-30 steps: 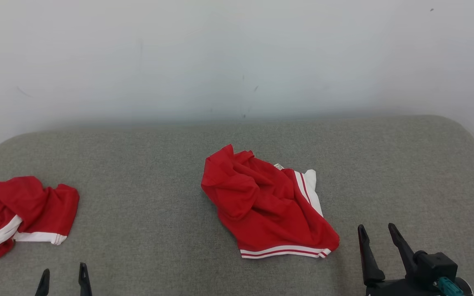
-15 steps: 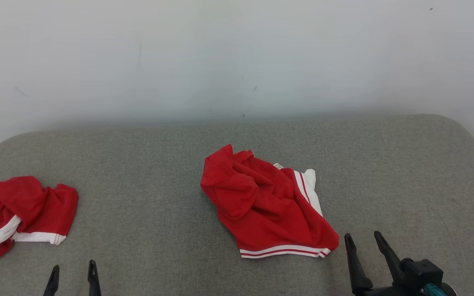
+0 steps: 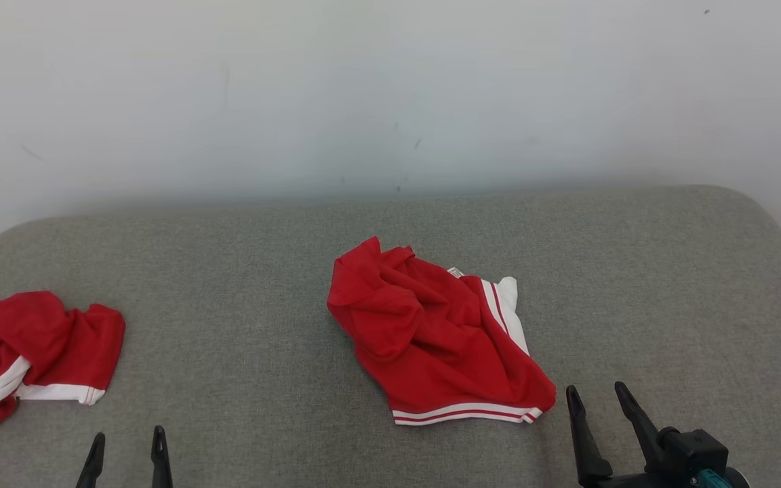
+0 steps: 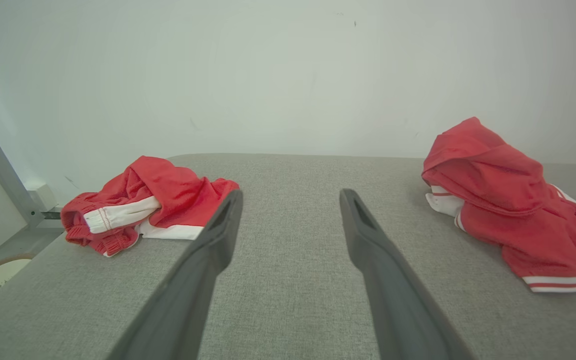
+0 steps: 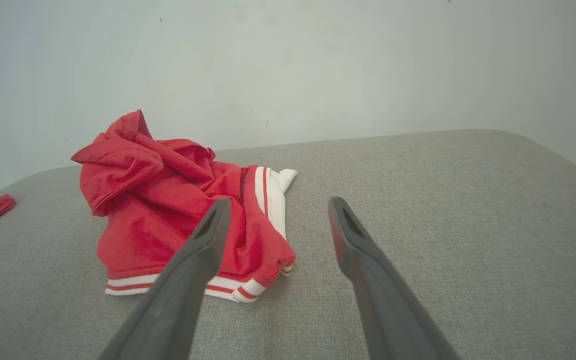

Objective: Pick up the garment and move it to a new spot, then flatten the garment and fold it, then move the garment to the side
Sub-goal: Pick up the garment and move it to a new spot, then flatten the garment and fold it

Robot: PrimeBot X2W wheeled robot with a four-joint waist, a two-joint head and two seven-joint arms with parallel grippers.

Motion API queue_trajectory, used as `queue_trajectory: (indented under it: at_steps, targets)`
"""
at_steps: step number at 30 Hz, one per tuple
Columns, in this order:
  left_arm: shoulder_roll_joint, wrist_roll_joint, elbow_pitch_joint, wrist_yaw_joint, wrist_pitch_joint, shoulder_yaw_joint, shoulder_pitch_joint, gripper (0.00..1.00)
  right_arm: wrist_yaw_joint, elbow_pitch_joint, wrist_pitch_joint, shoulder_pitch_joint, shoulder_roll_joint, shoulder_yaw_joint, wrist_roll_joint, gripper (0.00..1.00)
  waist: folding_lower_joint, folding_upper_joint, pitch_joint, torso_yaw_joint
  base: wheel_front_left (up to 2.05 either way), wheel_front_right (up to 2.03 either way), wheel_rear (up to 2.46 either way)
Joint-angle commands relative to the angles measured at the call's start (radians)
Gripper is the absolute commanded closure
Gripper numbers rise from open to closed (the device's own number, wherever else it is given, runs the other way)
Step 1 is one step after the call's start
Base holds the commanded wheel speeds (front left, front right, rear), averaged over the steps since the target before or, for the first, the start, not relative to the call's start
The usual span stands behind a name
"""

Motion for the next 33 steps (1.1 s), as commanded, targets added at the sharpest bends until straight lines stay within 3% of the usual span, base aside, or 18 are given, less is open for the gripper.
queue_trajectory:
  at_steps: [1, 23, 28, 33]
  targets:
    - [0.002, 0.008, 0.002, -0.002, -0.003, -0.002, -0.01, 0.0, 0.003, 0.003, -0.004, -0.002, -0.001, -0.002, -0.005, 0.0, 0.0, 0.0, 0.001, -0.001, 0.0, 0.0, 0.0]
    - [0.014, 0.012, 0.012, -0.014, 0.005, -0.034, -0.027, 0.0, 0.003, 0.002, -0.005, -0.004, -0.001, -0.004, -0.001, 0.0, 0.0, 0.0, 0.004, -0.006, 0.0, 0.0, 0.0]
    - [-0.001, 0.012, 0.013, -0.04, 0.022, -0.07, -0.063, 0.0, 0.003, 0.005, -0.006, -0.014, -0.001, -0.004, 0.0, 0.0, 0.0, 0.0, 0.013, -0.013, 0.0, 0.0, 0.0]
    - [-0.036, 0.02, 0.057, -0.096, 0.041, -0.143, -0.137, 0.0, 0.003, 0.003, -0.008, -0.029, -0.001, -0.002, 0.0, 0.0, 0.0, 0.0, 0.035, -0.058, 0.0, 0.0, 0.0]
